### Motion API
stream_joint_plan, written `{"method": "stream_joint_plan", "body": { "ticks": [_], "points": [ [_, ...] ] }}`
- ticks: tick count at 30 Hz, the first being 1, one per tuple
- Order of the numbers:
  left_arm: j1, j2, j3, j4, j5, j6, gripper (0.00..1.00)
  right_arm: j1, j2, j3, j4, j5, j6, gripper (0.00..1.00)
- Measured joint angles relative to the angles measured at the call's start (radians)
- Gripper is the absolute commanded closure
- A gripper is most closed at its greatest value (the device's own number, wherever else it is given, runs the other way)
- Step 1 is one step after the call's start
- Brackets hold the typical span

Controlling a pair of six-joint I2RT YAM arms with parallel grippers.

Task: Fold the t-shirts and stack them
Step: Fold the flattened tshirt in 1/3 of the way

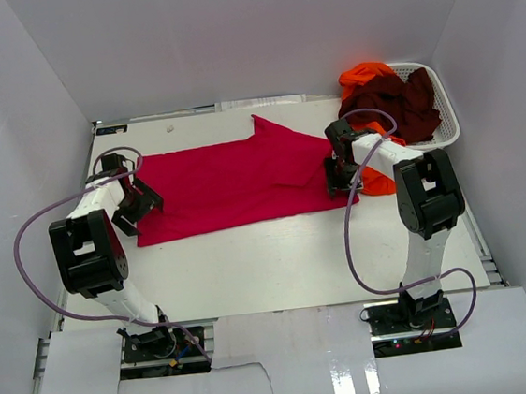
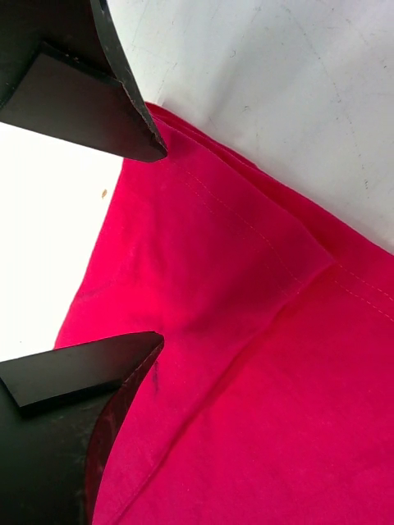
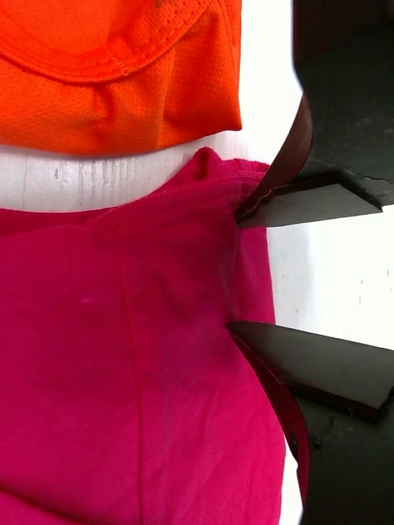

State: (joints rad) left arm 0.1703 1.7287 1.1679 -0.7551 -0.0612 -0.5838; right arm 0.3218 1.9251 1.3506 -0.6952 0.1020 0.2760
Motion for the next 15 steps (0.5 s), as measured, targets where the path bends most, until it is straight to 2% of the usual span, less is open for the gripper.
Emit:
{"method": "stream_joint_plan", "body": {
  "ticks": [1,4,5,15],
  "points": [
    [0.0,0.0,0.0,0.001,0.0,0.0,0.04,0.0,0.0,0.0,0.002,0.0,0.0,0.46],
    [0.0,0.001,0.0,0.001,-0.002,-0.001,0.05,0.0,0.002,-0.003,0.018,0.0,-0.005,0.65],
    [0.0,0.001,0.0,0.001,-0.002,-0.002,0.05,0.0,0.004,-0.005,0.026,0.0,-0.009,0.68],
    [0.0,0.001,0.001,0.007,-0.008,-0.005,0.06,0.0,0.002,-0.032,0.059,0.0,-0.011,0.68]
  ]
}}
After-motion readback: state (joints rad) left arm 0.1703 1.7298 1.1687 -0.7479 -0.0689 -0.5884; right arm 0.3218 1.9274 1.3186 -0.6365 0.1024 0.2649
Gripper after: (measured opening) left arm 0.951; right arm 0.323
